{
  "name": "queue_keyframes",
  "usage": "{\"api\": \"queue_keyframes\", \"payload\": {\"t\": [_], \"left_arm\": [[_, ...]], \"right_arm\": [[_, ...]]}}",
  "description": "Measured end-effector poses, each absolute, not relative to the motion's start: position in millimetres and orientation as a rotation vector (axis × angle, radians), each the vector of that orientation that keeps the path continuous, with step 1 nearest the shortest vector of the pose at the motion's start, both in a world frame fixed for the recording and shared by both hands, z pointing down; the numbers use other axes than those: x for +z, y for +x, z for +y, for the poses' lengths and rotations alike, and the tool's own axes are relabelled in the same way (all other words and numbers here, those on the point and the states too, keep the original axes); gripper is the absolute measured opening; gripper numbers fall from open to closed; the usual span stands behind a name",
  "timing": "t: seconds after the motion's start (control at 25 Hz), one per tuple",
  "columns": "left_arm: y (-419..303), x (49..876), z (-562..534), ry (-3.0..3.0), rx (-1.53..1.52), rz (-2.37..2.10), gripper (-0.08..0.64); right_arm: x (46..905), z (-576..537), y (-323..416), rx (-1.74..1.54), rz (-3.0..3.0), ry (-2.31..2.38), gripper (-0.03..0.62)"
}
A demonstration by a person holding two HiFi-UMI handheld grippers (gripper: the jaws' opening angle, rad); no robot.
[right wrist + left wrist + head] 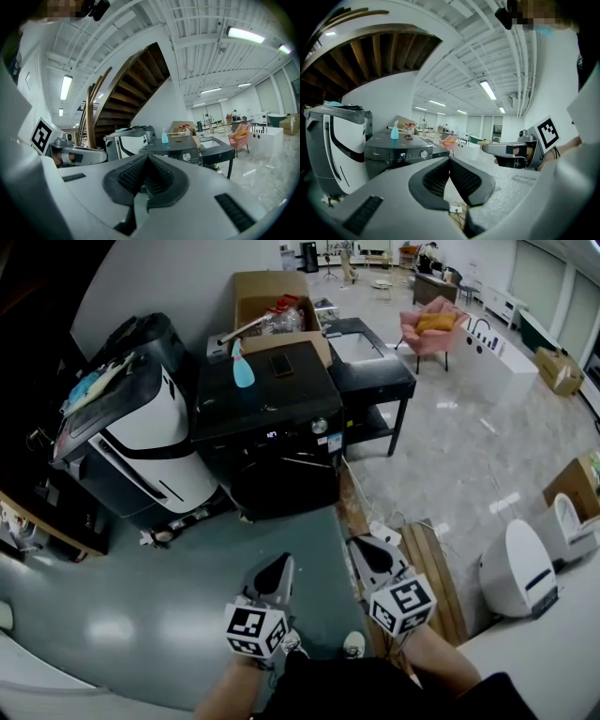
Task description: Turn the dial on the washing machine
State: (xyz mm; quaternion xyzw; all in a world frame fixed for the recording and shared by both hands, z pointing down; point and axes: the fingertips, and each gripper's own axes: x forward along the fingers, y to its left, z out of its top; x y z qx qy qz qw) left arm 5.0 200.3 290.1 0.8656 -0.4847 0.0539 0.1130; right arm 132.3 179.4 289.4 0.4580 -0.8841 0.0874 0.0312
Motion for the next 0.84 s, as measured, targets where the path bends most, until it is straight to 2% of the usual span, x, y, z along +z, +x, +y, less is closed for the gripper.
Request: {"api": "queue_keyframes", "payload": {"t": [0.84], "left_arm": [[-19,291,189,2.525,0.157,-1.435,0.005]], "right_arm": [[290,165,103,0.306,-2.713,1.379,-0.003]]}}
